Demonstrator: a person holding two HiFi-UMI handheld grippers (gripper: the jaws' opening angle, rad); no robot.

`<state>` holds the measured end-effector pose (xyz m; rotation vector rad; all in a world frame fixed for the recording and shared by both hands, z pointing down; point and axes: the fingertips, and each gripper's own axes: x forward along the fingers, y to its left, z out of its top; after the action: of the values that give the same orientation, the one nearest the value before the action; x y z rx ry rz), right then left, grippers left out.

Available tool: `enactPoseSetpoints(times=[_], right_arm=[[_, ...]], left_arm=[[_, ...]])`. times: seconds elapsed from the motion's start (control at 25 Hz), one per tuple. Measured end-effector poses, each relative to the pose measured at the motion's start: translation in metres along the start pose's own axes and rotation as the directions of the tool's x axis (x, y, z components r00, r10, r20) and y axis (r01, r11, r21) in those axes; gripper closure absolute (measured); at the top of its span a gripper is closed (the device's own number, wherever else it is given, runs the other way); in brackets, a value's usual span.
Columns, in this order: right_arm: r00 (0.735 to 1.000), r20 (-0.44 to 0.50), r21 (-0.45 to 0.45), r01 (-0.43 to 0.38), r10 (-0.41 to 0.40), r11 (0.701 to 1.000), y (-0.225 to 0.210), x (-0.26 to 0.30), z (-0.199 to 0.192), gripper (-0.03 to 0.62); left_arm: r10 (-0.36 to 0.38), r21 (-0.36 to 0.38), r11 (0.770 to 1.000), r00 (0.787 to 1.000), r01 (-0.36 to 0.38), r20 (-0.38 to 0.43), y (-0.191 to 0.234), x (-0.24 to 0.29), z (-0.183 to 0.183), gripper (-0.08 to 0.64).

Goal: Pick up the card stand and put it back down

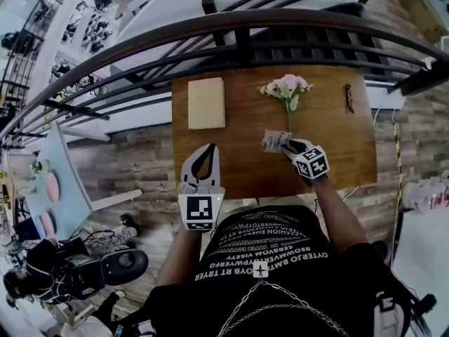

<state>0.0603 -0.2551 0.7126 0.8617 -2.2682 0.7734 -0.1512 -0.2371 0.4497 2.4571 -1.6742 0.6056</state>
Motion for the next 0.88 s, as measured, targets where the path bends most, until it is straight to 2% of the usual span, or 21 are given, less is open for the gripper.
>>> enactPoseSetpoints(times=[0.36,0.88], right_arm=[[0.999,0.036,0.025,-0.024,0.024,0.999,0.019,-0.026,0.029,0.456],[0.993,0.097,-0.015,-0.061,0.062,0.998,0.049,-0.069,0.081,0.456]], left_arm=[[-0.007,0.000,1.000,1.000,0.007,0.015,-0.002,-0.007,0.000,0.531],[-0.025,0.018,1.000,0.999,0.025,0.042,-0.011,-0.009,0.007,0.531]])
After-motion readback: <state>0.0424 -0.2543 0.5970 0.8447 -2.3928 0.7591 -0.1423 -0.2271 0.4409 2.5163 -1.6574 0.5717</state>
